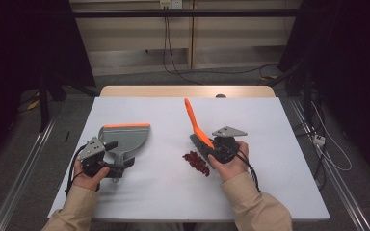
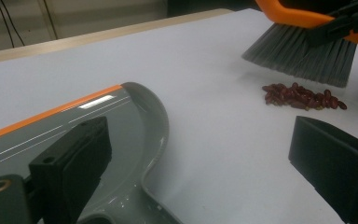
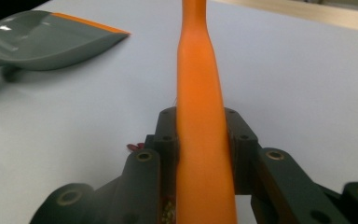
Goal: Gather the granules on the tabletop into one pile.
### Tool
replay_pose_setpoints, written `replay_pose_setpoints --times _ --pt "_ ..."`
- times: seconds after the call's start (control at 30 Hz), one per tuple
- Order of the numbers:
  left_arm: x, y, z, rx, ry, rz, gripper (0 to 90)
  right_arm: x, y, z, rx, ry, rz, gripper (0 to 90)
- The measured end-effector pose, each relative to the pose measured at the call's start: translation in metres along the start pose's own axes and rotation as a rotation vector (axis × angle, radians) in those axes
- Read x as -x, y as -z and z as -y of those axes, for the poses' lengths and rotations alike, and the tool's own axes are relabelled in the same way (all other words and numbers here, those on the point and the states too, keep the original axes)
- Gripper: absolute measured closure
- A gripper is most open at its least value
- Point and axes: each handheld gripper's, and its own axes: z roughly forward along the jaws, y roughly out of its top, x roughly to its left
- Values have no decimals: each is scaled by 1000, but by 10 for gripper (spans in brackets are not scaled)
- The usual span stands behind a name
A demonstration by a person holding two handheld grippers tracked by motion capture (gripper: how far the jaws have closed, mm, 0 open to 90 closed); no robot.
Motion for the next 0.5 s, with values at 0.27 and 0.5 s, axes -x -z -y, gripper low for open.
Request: replay_pose_setpoints --times 0.27,0.5 --pt "-1 1 0 0 2 -4 56 10 9 -12 27 91 -209 713" --pt "-1 0 1 1 7 -2 56 4 8 -10 -18 185 -288 714"
